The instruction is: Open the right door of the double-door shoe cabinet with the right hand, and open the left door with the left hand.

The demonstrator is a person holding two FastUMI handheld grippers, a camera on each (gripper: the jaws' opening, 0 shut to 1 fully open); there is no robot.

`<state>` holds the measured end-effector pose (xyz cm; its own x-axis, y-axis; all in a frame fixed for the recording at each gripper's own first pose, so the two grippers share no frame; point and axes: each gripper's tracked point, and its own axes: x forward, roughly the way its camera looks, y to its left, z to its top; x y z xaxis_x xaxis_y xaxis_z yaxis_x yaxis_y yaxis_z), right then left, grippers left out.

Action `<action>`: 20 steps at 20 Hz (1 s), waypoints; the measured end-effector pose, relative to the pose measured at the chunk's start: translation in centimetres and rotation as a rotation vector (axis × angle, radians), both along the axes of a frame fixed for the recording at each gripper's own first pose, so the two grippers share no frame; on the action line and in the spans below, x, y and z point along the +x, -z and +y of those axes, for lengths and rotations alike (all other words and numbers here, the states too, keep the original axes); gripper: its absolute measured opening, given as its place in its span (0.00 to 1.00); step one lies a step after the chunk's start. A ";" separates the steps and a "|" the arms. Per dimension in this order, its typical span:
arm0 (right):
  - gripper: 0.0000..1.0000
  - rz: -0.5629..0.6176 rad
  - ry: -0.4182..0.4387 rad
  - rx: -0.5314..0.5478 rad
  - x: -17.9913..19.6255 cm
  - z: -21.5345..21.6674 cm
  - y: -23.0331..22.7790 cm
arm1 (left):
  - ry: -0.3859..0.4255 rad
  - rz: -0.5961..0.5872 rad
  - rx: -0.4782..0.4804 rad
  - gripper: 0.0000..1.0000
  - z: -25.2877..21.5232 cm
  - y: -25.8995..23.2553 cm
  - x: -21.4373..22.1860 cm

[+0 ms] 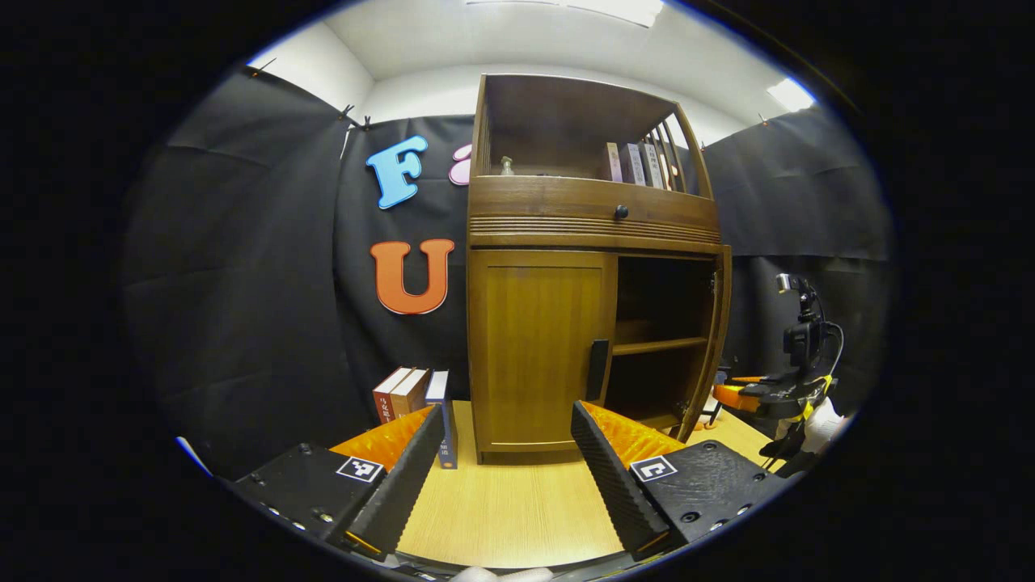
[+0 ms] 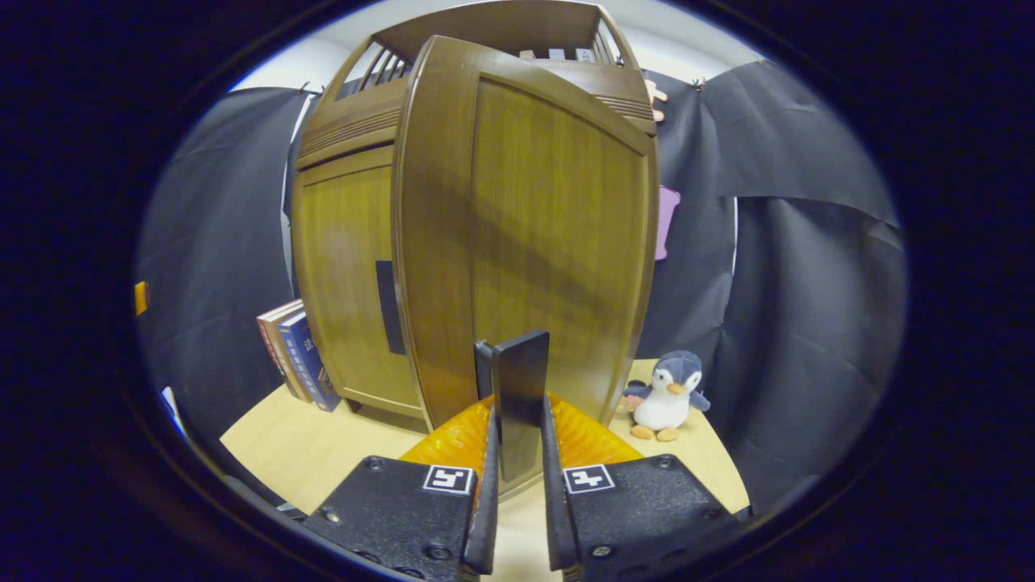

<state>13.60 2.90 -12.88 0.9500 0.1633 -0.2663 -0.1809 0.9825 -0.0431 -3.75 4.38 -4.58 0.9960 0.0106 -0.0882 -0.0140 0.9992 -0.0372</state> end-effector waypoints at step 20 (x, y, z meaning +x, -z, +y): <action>0.16 0.013 0.102 0.063 -2.3 -6.5 -0.1 | 0.058 0.016 -0.004 1.00 -3.2 0.7 1.8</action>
